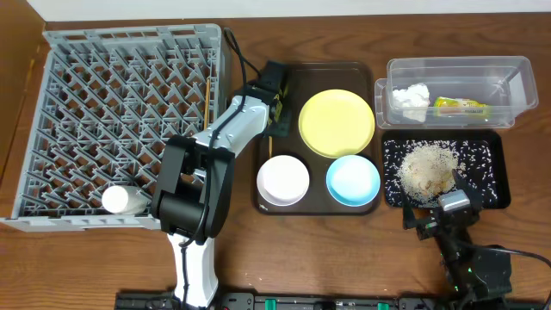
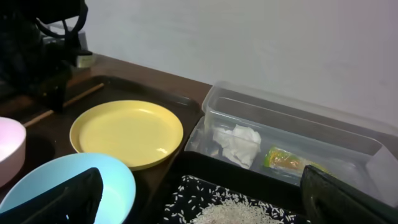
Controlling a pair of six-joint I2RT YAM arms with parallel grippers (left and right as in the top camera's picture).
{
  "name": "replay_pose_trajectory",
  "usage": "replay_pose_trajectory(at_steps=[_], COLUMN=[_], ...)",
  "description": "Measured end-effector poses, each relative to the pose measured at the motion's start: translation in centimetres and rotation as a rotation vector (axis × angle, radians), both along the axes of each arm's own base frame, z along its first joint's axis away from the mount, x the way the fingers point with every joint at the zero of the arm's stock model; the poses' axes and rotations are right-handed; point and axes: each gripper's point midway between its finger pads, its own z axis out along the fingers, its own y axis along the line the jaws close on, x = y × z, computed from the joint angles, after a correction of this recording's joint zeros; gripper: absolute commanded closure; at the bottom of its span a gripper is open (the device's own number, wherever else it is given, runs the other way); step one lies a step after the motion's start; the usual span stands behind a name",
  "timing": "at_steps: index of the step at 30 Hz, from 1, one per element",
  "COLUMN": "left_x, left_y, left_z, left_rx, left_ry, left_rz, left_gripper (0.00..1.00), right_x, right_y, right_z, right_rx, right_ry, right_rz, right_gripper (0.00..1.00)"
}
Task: Sort waste into correct bins and load items into the dishwasher
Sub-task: 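Grasp the second chopstick on the brown tray with the left gripper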
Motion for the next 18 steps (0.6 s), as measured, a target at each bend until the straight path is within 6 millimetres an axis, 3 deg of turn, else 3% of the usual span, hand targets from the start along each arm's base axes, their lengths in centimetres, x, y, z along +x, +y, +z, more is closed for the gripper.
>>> replay_pose_trajectory(at_steps=[9,13,16,18], left_x=[-1.1,-2.5,-3.3,-3.3], left_y=[-0.1,0.1,0.5,1.3], left_z=[-0.2,0.3,2.7,6.1], left_rx=[-0.015,-0.014,-0.016,-0.021], left_ry=[0.048,0.101,0.097,0.04], left_rz=[-0.006,-0.008,-0.004,0.011], left_gripper=[0.92,0.92,0.92,0.92], right_x=[0.0,0.0,0.0,0.0], right_y=[0.0,0.0,0.0,0.0], right_z=[0.0,0.0,0.0,0.0], right_rx=[0.0,0.0,0.0,0.0], right_ry=[0.0,0.0,0.0,0.0], right_rz=[0.0,0.0,0.0,0.0], right_gripper=[0.01,0.01,0.01,0.01])
